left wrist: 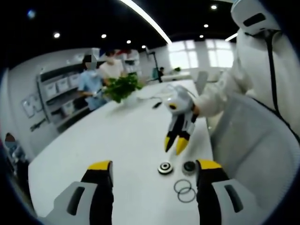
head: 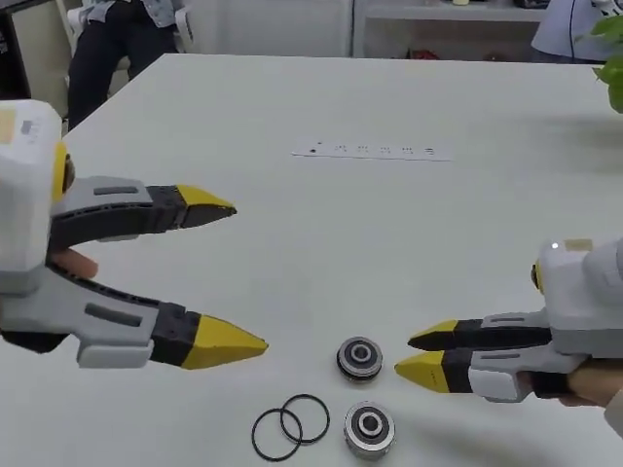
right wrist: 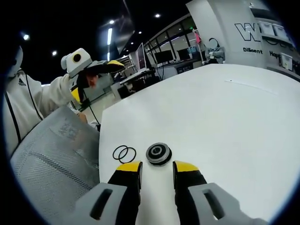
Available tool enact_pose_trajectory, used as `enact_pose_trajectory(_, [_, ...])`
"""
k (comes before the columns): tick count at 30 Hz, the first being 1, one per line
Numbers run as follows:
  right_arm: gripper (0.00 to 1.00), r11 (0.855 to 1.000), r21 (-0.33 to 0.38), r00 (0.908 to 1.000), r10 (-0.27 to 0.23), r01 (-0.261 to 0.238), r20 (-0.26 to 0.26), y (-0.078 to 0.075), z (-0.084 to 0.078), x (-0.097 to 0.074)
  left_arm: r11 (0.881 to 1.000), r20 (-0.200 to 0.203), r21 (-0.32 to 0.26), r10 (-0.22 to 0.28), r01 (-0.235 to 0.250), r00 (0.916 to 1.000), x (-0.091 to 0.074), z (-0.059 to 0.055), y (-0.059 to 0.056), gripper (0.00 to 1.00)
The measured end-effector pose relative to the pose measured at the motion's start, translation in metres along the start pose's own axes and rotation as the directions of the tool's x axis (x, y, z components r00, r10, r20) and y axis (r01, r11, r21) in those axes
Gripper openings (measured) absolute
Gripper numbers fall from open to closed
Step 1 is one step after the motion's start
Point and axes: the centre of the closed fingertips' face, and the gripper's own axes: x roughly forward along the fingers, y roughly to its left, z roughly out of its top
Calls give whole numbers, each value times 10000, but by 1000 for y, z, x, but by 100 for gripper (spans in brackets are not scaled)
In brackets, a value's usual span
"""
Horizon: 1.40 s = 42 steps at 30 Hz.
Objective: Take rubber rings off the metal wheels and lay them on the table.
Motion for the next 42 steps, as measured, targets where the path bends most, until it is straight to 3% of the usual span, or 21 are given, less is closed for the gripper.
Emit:
enact_pose_trajectory(11, [23,10000,60,10000,56,-56,29,-3,-4,8,9992,155,1,-392,392,9991,27,2,2,67])
enact_pose_trajectory(20, [23,9992,-388,9999,-17,12,-133,-3,-5,15,9976,321,-96,-684,687,9971,47,2,2,61])
enact_pose_trajectory(32, [24,9962,-873,9991,20,-56,-421,-4,-13,22,9923,240,-216,-1214,1219,9923,80,-8,-7,54])
enact_pose_trajectory(42, [24,9949,-1007,9993,45,-82,-368,-6,-13,25,9875,-124,-471,-1515,1507,9884,98,-28,-12,47])
